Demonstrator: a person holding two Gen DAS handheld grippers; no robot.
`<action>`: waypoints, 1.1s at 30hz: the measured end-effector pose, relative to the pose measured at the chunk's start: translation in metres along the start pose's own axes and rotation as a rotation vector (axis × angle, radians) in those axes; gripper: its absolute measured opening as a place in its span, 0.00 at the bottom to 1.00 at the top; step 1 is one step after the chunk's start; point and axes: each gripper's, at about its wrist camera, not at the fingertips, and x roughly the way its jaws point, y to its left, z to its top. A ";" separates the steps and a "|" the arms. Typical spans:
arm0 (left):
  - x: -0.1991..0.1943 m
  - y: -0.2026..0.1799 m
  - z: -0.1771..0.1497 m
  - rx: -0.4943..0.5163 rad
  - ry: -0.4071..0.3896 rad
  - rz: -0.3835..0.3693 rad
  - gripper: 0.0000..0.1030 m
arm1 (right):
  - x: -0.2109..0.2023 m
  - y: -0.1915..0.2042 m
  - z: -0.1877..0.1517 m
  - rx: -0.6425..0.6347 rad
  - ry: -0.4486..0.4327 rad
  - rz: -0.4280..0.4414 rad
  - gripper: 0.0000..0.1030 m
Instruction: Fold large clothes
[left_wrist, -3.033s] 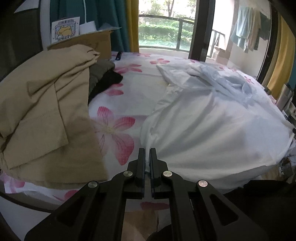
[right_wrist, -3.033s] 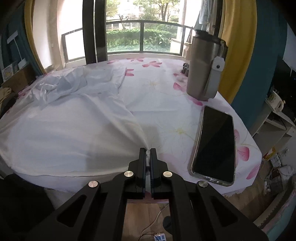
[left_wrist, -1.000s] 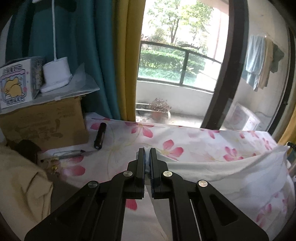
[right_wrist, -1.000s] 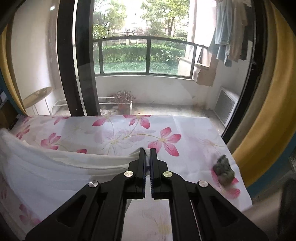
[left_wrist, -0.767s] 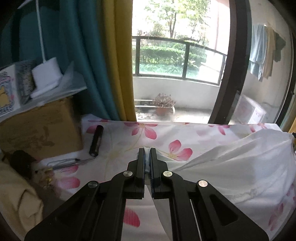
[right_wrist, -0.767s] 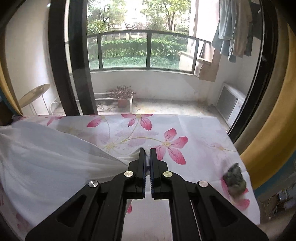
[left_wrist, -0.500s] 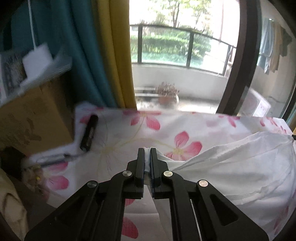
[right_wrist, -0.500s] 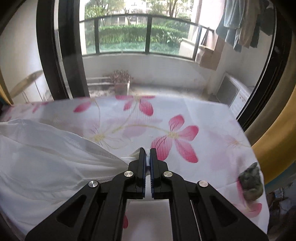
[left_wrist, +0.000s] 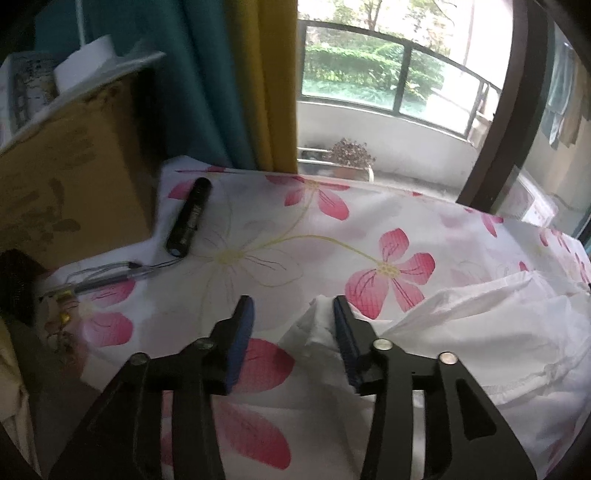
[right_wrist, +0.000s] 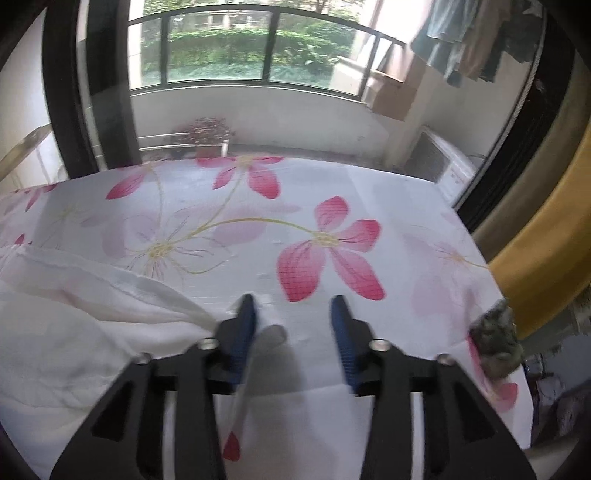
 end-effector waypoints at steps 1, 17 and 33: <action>-0.004 0.001 0.000 -0.008 -0.005 -0.001 0.48 | -0.006 -0.001 0.000 0.006 -0.007 -0.002 0.47; -0.096 -0.035 -0.019 0.017 -0.151 -0.110 0.51 | -0.127 0.048 -0.013 -0.087 -0.237 -0.030 0.62; -0.101 -0.125 -0.080 0.256 -0.066 -0.231 0.51 | -0.145 0.115 -0.062 -0.217 -0.247 0.167 0.65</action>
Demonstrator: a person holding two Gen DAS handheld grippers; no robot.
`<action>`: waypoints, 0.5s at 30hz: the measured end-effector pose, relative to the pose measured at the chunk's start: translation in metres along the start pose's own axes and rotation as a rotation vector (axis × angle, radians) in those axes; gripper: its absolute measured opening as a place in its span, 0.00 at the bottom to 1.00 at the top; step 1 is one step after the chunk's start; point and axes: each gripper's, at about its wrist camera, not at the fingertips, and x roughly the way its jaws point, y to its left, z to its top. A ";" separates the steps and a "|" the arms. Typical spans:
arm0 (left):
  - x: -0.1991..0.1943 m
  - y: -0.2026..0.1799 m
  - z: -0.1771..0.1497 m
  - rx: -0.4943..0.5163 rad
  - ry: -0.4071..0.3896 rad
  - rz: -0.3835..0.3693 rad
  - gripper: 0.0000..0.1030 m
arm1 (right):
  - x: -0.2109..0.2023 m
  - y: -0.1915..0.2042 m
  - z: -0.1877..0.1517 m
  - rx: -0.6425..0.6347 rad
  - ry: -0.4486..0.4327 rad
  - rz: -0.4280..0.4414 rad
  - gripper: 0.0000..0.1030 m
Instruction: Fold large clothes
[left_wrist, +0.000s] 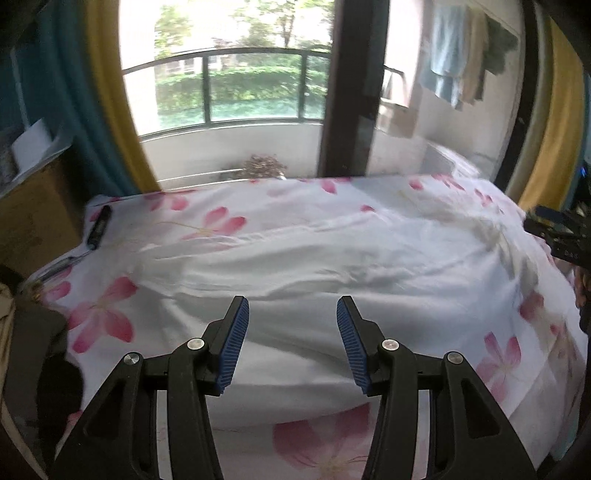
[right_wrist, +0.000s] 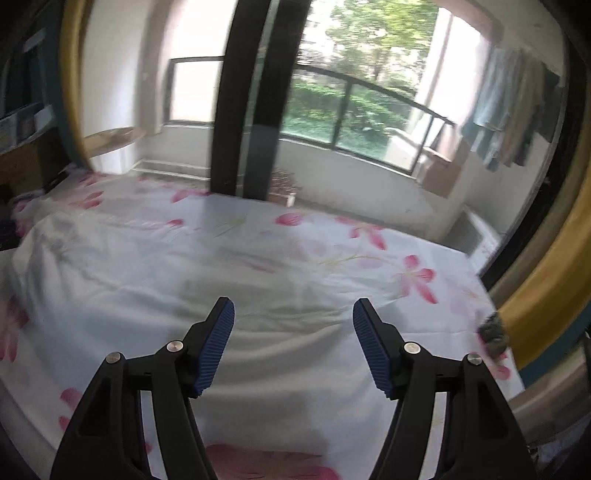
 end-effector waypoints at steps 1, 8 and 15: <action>0.004 -0.005 -0.001 0.015 0.010 -0.003 0.51 | 0.002 0.007 -0.002 -0.018 0.003 0.021 0.65; 0.017 -0.028 0.003 0.100 0.028 -0.046 0.51 | 0.014 0.047 -0.009 -0.086 0.033 0.164 0.65; 0.046 -0.037 0.011 0.201 0.068 -0.022 0.51 | 0.032 0.069 0.003 -0.154 0.037 0.169 0.65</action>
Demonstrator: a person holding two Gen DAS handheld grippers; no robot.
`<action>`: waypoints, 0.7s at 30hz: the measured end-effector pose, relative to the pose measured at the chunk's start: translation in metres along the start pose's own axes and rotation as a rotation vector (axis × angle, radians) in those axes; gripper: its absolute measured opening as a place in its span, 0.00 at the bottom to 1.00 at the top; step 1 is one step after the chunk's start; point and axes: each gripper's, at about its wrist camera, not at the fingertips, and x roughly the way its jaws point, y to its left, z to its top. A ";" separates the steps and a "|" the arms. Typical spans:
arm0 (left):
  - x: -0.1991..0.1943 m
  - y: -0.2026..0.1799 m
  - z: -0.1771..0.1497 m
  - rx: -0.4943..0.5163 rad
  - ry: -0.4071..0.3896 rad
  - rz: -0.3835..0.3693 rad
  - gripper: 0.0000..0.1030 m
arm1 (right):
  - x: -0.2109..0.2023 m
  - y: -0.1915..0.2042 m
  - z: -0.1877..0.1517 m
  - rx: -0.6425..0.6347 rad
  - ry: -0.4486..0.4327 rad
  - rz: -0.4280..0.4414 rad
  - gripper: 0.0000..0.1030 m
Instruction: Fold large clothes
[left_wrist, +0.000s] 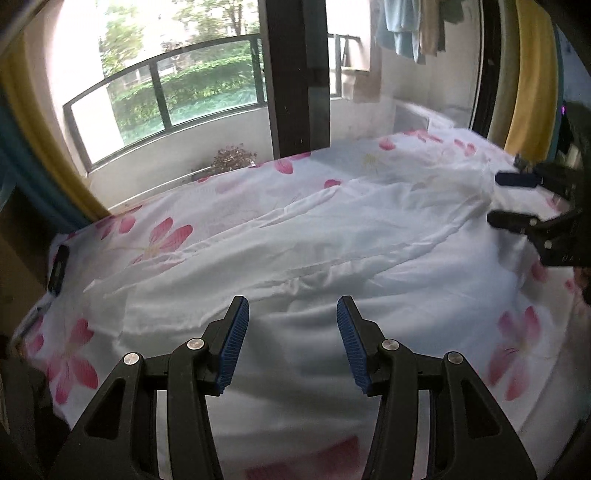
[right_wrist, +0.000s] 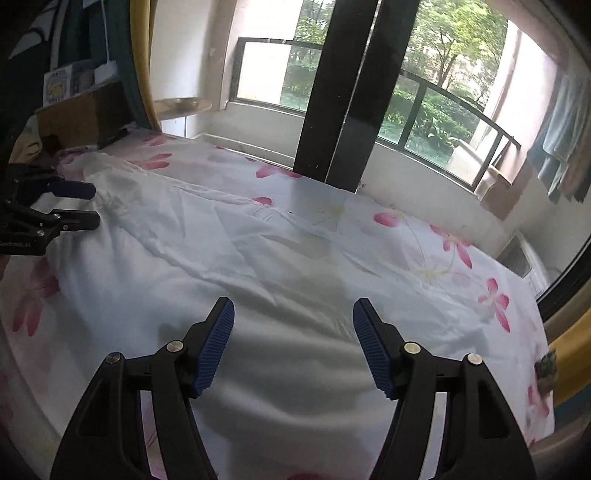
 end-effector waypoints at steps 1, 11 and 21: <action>0.003 0.000 0.001 0.015 0.002 0.003 0.51 | 0.003 0.001 0.001 -0.007 0.005 0.008 0.65; 0.019 0.000 0.012 0.111 0.005 0.009 0.51 | 0.021 0.004 0.010 -0.074 0.043 0.058 0.18; 0.028 0.013 0.028 0.101 -0.016 -0.060 0.01 | 0.023 -0.012 0.036 -0.068 -0.018 0.078 0.02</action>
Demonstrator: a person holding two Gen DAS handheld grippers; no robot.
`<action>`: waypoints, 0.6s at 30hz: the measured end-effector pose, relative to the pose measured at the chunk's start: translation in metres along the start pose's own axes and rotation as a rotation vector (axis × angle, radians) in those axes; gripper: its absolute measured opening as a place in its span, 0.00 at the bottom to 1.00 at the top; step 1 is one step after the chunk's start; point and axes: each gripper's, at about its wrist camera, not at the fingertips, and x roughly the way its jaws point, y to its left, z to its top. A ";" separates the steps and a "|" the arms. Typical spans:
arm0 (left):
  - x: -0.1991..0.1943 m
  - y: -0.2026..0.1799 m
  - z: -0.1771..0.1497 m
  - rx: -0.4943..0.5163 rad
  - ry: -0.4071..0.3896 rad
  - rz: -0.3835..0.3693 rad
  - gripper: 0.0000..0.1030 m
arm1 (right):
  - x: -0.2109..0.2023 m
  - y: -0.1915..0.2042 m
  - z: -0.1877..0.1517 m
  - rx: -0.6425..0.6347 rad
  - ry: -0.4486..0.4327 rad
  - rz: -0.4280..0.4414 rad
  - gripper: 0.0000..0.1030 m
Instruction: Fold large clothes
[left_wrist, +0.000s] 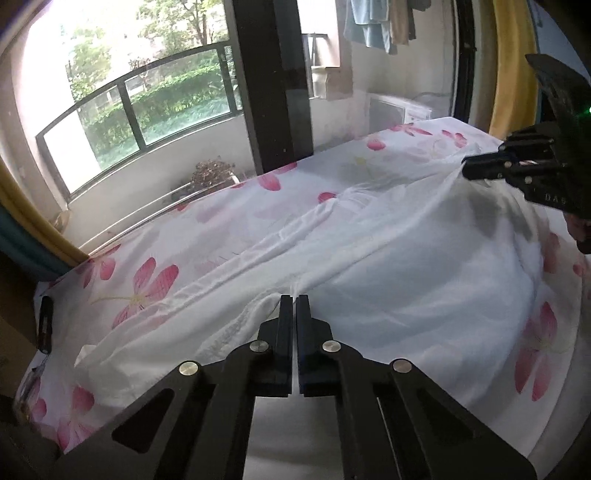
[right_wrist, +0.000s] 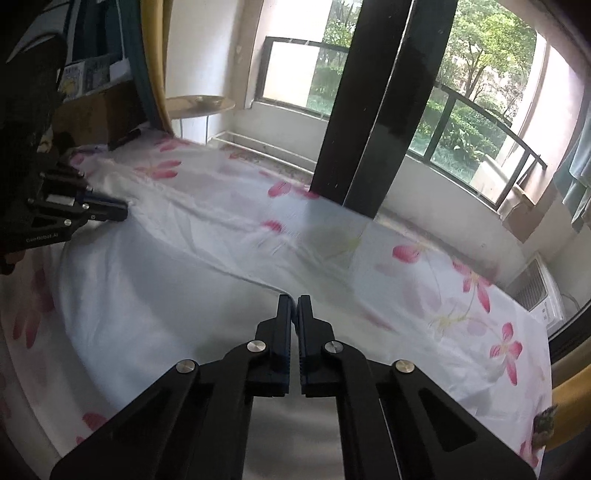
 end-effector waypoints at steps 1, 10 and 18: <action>0.001 0.002 0.002 -0.004 -0.001 -0.004 0.01 | 0.002 -0.003 0.004 -0.001 -0.004 -0.004 0.02; 0.026 0.033 0.028 -0.046 -0.005 0.001 0.00 | 0.029 -0.027 0.039 0.034 -0.041 0.010 0.02; 0.057 0.057 0.064 -0.049 -0.018 0.054 0.00 | 0.082 -0.048 0.053 0.069 0.013 0.016 0.02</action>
